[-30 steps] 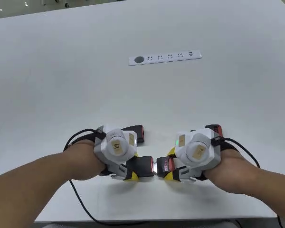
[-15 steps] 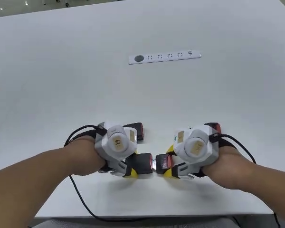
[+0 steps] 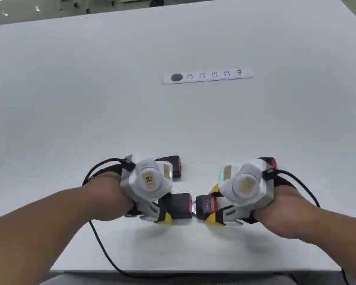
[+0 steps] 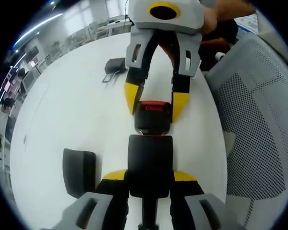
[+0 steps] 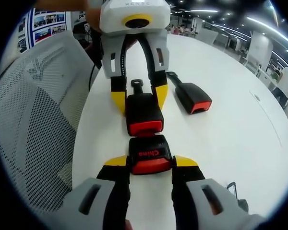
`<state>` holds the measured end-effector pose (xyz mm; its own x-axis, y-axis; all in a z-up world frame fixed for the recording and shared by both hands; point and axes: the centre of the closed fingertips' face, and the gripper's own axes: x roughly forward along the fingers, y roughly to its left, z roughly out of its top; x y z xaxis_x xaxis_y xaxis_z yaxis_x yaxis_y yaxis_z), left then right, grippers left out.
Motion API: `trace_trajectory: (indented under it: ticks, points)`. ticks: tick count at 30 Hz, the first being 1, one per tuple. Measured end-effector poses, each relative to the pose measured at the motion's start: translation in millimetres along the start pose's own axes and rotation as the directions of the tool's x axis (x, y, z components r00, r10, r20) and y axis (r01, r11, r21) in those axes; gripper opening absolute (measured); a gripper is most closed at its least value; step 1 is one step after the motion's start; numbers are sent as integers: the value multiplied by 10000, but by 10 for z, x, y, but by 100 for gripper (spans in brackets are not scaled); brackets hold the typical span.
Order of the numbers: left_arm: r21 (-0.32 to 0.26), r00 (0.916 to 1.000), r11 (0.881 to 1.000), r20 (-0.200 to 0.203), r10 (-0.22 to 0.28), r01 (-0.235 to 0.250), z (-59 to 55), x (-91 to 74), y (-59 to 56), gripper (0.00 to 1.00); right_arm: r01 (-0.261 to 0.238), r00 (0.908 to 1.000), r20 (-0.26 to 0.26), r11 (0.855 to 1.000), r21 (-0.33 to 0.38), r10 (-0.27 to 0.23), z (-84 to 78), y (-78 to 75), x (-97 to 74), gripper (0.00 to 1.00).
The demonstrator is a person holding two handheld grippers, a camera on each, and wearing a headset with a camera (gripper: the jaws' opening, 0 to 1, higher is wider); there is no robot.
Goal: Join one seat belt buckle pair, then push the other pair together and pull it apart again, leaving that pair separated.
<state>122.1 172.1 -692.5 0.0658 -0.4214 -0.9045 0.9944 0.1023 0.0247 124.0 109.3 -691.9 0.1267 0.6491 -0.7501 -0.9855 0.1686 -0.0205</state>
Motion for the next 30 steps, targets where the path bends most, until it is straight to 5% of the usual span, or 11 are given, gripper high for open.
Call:
trace_trajectory:
  ticks: [2,10,14,19,25,27,30]
  points:
    - [112,10000,9999,59,47,-48,2,-2,-5,33,-265,9996,150,9976,640,256,4,13,-9,33]
    - [-720,9994,9969,66,333,-327,-20,-9,8,35,-40,10000,47,9998,169,40,1,2,-3,35]
    - [-425,9984,9976,-193,540,-548,-41,-36,29,38,-32,10000,20,9997,232,31,-4,24,-49,36]
    - [-829,9967,9943,400,700,-665,-43,-217,63,38,30,9990,446,9987,512,-53,59,2,-188,41]
    - [-1730,9837,9800,1318,1223,-987,-39,-529,246,39,205,9952,939,9963,839,-283,92,-109,-419,38]
    - [-1708,9802,9780,1363,1436,-1195,-64,-594,360,38,822,9909,992,9923,924,-913,91,-258,-527,41]
    - [-1797,9748,9704,1240,1853,-1616,-157,-584,614,38,1076,9887,937,9890,1014,-1172,10,-460,-608,41]
